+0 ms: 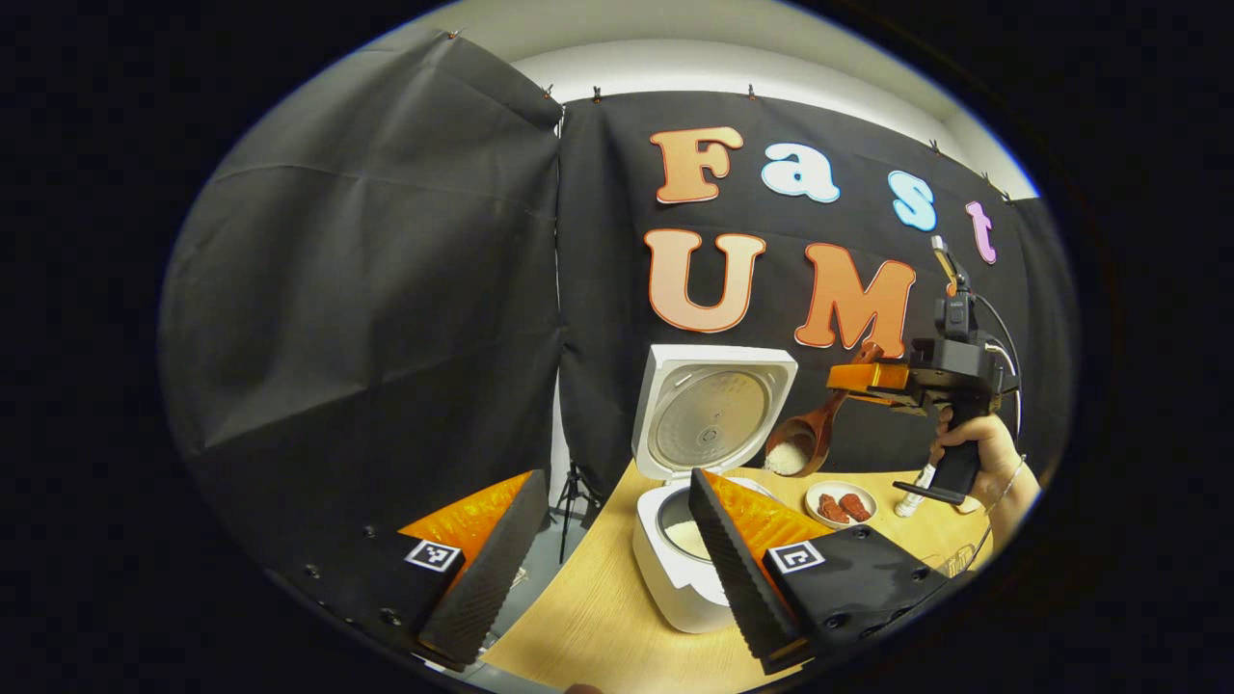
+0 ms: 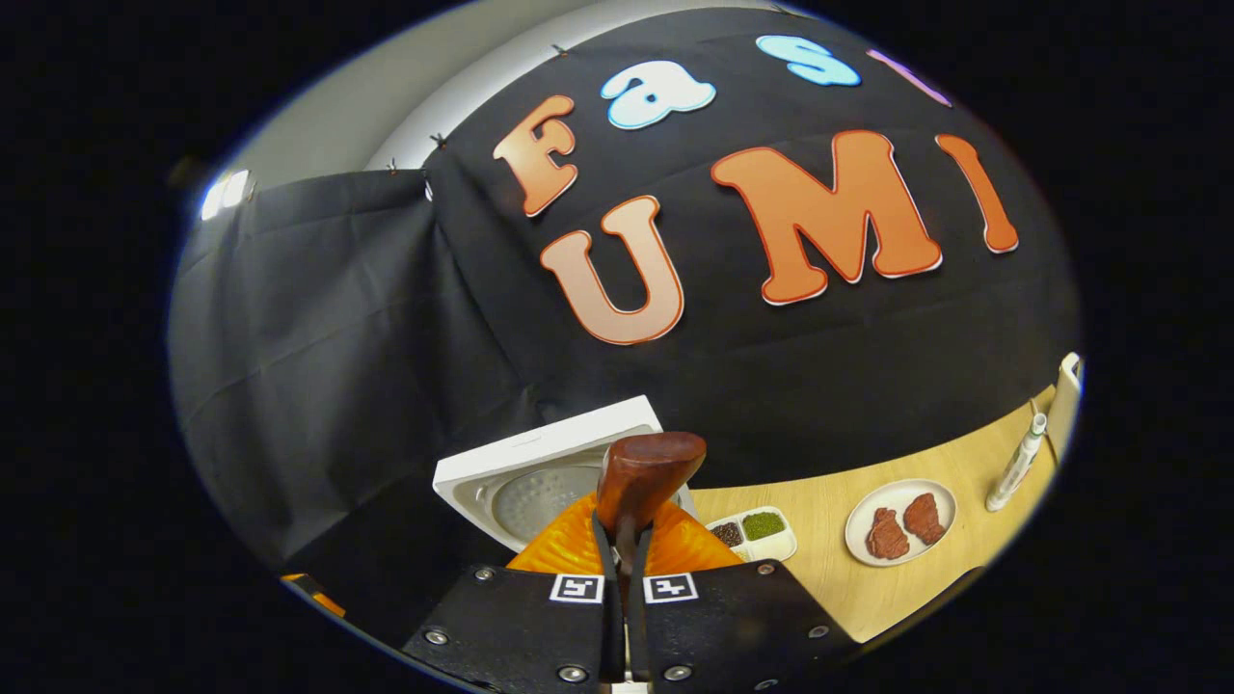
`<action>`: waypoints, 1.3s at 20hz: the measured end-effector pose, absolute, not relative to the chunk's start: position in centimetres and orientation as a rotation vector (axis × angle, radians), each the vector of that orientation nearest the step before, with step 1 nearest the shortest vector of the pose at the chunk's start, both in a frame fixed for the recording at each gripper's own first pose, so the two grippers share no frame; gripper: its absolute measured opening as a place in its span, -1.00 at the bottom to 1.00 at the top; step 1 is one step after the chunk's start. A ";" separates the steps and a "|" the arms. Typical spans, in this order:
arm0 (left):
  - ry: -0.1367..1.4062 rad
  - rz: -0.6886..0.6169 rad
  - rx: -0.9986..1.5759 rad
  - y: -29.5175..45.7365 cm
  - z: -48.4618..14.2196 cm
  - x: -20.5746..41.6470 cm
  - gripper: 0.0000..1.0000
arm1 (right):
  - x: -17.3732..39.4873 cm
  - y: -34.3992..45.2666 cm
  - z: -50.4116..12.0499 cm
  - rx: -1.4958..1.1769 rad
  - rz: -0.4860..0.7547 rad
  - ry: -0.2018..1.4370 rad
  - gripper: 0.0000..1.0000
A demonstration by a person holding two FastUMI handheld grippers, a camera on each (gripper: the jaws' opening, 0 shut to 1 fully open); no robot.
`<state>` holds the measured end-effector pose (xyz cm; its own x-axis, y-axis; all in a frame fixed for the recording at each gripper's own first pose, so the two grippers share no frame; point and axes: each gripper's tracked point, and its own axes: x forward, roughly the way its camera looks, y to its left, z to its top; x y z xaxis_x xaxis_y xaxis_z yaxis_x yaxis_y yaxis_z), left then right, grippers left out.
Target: Close the left gripper, press the button to open the rice cooker; take a wooden spoon from the chopstick holder with the right hand, scoop a spoonful of rice and pour it into the rice cooker, then put the wooden spoon back into the chopstick holder.
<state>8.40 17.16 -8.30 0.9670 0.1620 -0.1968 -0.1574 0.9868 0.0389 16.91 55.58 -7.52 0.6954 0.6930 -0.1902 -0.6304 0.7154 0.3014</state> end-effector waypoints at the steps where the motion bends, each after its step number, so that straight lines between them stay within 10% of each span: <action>1: 0.202 0.163 0.025 17.2 -8.4 8.4 1.00 | 16.6 55.9 -7.3 0.184 0.754 0.284 -0.98; 26: 0.210 0.188 0.021 18.3 -9.0 7.0 1.00 | 14.3 58.2 -7.0 -0.075 0.865 0.168 -0.98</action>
